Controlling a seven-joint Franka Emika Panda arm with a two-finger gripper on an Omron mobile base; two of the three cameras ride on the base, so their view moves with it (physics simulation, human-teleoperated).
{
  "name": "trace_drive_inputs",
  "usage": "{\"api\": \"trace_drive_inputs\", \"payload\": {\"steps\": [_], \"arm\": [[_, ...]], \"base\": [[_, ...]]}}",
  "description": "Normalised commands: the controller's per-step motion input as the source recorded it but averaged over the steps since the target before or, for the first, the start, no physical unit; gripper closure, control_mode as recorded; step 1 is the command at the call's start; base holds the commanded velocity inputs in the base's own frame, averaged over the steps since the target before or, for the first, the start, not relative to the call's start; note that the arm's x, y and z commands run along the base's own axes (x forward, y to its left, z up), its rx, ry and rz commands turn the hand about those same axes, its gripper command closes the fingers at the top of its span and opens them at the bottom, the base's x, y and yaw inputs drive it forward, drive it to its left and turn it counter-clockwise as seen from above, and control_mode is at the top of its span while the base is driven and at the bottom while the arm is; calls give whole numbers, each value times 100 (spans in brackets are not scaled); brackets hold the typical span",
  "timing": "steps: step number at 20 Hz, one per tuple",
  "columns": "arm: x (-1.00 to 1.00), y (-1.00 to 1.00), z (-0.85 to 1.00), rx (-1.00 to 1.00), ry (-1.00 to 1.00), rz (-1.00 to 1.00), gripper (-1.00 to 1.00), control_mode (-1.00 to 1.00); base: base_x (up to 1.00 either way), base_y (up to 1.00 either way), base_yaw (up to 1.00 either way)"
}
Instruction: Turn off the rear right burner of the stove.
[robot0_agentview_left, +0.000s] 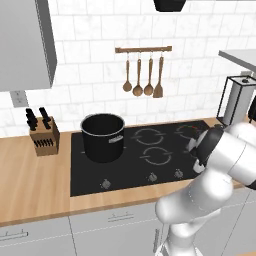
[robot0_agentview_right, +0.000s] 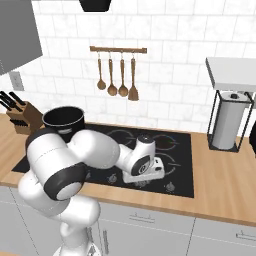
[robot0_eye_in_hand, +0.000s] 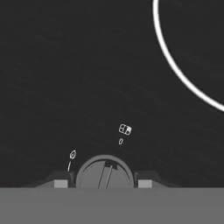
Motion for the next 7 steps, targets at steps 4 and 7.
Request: {"api": "trace_drive_inputs", "payload": {"steps": [4, 7], "arm": [[-7, 0, 0, 3, 0, -29, 100, -100], [-6, 0, 0, 3, 0, -28, 100, -100]], "base": [[0, 0, 0], [0, 0, 0]]}}
